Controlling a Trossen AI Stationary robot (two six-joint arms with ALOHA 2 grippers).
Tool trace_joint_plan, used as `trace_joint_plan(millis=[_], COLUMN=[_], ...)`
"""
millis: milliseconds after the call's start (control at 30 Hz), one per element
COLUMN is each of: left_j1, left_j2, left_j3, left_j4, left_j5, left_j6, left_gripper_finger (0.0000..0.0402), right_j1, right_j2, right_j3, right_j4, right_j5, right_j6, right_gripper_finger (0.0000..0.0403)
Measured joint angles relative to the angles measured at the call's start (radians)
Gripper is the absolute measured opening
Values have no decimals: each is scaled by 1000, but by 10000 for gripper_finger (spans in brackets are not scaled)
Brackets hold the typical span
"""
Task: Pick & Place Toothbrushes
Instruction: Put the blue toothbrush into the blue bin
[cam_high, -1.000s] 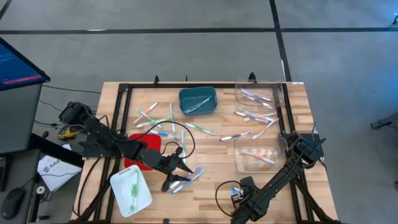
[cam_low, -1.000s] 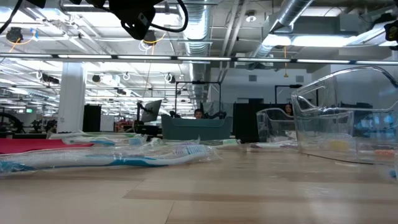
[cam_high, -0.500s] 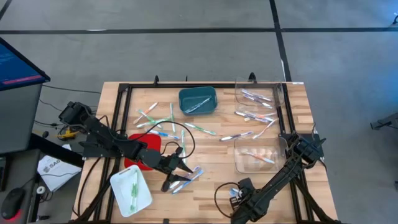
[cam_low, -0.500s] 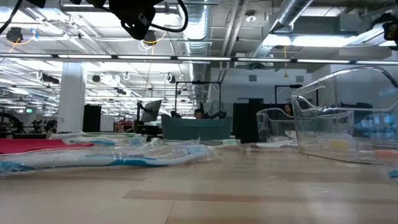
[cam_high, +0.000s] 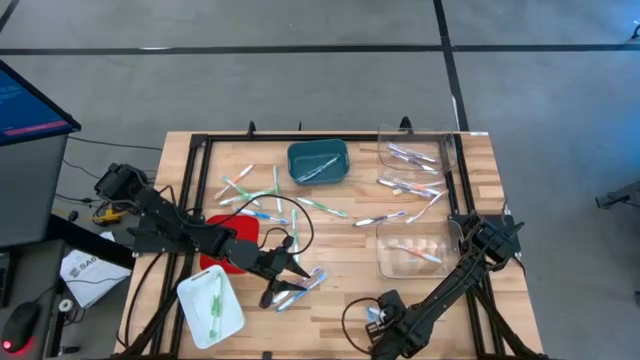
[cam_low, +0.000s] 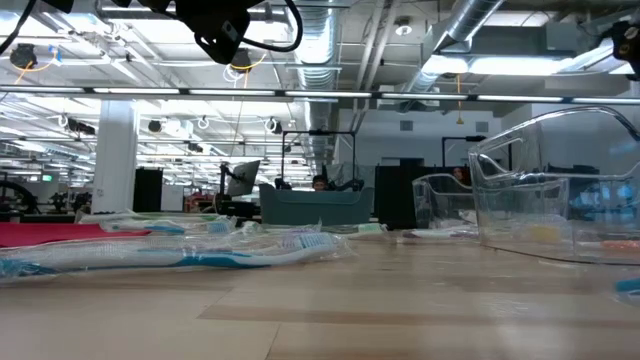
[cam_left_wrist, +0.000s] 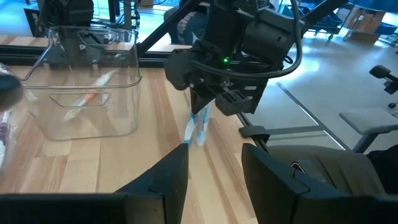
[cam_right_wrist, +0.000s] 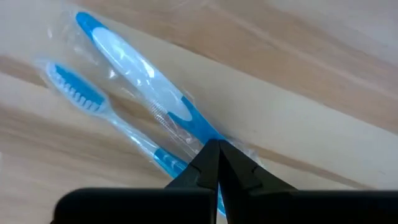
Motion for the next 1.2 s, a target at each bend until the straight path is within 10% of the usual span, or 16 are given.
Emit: trace_joint_plan(millis=[867, 1200], left_j1=[0, 0], left_j2=[0, 0], left_j3=[0, -1], left_j4=[0, -1], left_j5=[3, -1], left_j6=[0, 4], left_gripper_finger=[145, 145], right_j1=[-1, 8], right_j2=[-1, -1], right_j3=[193, 193], right_j4=[-204, -151], right_j5=[243, 105], right_j6=[-292, -414], right_gripper_finger=[0, 62])
